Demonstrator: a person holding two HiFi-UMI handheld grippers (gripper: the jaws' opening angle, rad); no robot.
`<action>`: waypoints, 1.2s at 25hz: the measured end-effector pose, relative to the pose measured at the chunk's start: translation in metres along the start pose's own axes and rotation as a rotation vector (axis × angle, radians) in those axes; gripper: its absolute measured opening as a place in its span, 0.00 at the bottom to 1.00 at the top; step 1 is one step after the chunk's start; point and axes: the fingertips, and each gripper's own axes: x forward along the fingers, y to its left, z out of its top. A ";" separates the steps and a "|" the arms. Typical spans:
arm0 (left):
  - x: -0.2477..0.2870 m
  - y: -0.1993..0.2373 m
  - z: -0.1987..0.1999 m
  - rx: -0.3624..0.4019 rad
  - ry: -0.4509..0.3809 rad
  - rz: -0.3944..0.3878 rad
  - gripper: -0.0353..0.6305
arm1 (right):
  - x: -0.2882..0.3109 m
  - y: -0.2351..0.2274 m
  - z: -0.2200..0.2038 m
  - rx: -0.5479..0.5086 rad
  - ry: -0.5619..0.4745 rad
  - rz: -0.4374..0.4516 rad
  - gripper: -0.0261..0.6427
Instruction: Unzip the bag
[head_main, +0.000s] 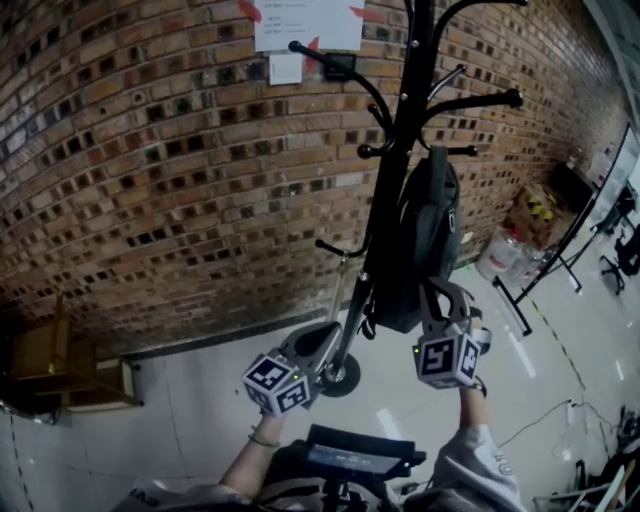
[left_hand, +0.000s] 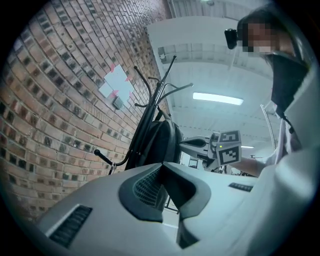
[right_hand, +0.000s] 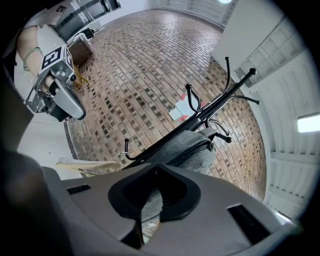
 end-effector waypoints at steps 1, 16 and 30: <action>0.000 0.000 0.000 0.000 0.001 0.001 0.06 | 0.000 0.002 -0.002 0.001 0.004 0.006 0.05; -0.001 0.001 -0.009 -0.012 0.015 0.017 0.06 | 0.008 0.063 -0.054 0.046 0.101 0.133 0.05; -0.004 0.005 -0.011 -0.012 0.023 0.031 0.06 | 0.018 0.101 -0.094 0.087 0.172 0.209 0.05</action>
